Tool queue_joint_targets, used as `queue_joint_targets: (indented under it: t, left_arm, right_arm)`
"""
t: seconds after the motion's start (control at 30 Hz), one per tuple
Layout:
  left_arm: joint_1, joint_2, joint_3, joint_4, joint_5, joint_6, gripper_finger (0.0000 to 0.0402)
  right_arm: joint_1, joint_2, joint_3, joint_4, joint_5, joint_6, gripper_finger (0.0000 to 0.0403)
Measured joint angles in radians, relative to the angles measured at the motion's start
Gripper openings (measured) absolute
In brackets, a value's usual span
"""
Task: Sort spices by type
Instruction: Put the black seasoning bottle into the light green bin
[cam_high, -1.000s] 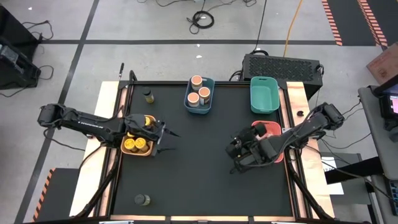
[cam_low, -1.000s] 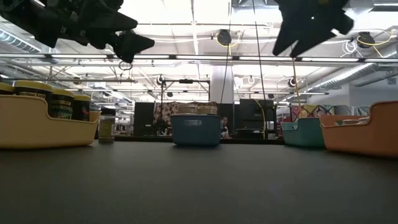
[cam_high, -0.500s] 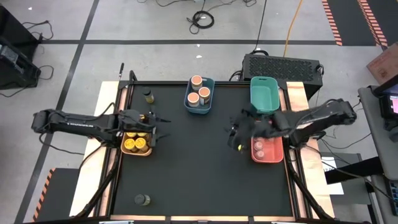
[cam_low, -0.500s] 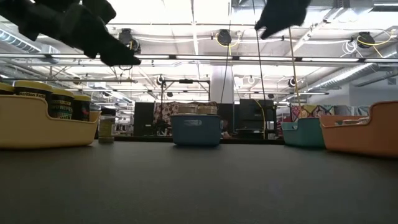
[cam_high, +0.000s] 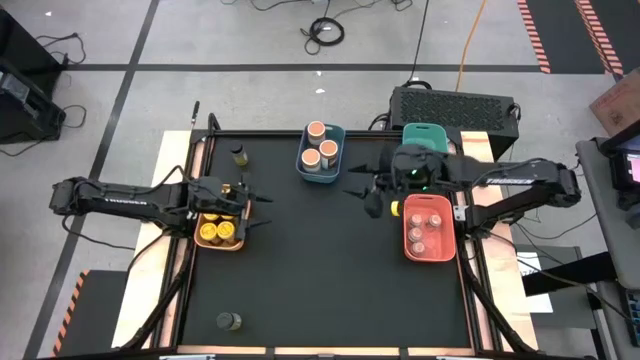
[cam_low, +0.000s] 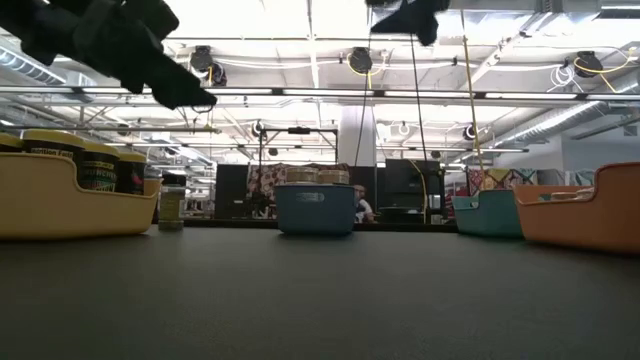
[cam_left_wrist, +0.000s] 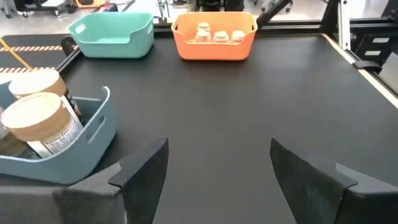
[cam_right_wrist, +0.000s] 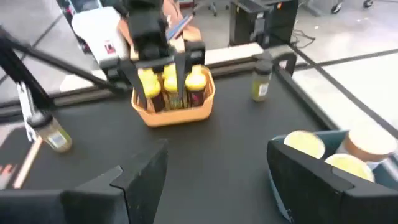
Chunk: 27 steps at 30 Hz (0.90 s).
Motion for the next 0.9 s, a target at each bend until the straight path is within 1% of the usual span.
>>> queue_joint_targets:
  t: [0.07,0.17,0.23,0.3,0.33,0.37,0.47,0.5,0.53,0.57,0.6,0.67,0.77,0.83,0.9]
  left_arm:
    - [-0.003,0.001,-0.016,0.009,-0.001,-0.006,0.028]
    - [-0.004,-0.016,-0.018,0.025,-0.004,0.037,0.028]
    - [-0.003,-0.043,0.015,0.013,-0.03,0.038,0.028]
    - [-0.004,-0.087,0.075,-0.064,-0.087,0.03,0.028]
    - [-0.003,-0.111,0.109,-0.112,-0.136,0.011,0.028]
    - [-0.003,-0.133,0.146,-0.174,-0.208,-0.004,0.028]
    - [0.021,-0.155,0.277,-0.387,-0.498,-0.068,0.028]
    - [0.046,-0.147,0.326,-0.461,-0.561,-0.116,0.028]
    - [0.082,-0.13,0.374,-0.529,-0.588,-0.166,0.028]
    - [0.121,-0.106,0.42,-0.589,-0.584,-0.211,0.028]
    - [0.16,-0.08,0.456,-0.632,-0.556,-0.241,0.028]
    - [0.243,-0.022,0.514,-0.722,-0.507,-0.245,0.028]
    - [0.401,0.073,0.586,-0.785,-0.489,-0.234,0.028]
    - [0.521,0.133,0.604,-0.793,-0.397,-0.167,0.028]
    - [0.642,0.19,0.608,-0.78,-0.284,-0.104,0.028]
  right_arm:
    - [0.016,0.024,-0.05,0.075,0.001,-0.016,0.0267]
    - [0.027,0.074,-0.135,0.276,-0.004,-0.112,0.0267]
    - [0.025,0.123,-0.19,0.453,-0.004,-0.161,0.0267]
    - [0.01,0.172,-0.223,0.612,-0.025,-0.193,0.0267]
    - [-0.002,0.192,-0.231,0.672,-0.068,-0.208,0.0265]
    - [-0.016,0.215,-0.234,0.74,-0.121,-0.219,0.0263]
    - [-0.079,0.301,-0.248,0.907,-0.31,-0.214,0.025]
    - [-0.1,0.343,-0.248,0.958,-0.362,-0.194,0.0245]
    - [-0.119,0.385,-0.248,0.996,-0.415,-0.168,0.024]
    - [-0.136,0.42,-0.25,1.031,-0.458,-0.137,0.0235]
    - [-0.149,0.453,-0.25,1.063,-0.487,-0.106,0.0231]
    - [-0.167,0.499,-0.247,1.104,-0.526,-0.057,0.0224]
    - [-0.175,0.529,-0.247,1.102,-0.551,-0.051,0.0216]
    - [-0.174,0.52,-0.247,1.09,-0.554,-0.079,0.0206]
    - [-0.172,0.495,-0.231,1.084,-0.554,-0.123,0.0183]
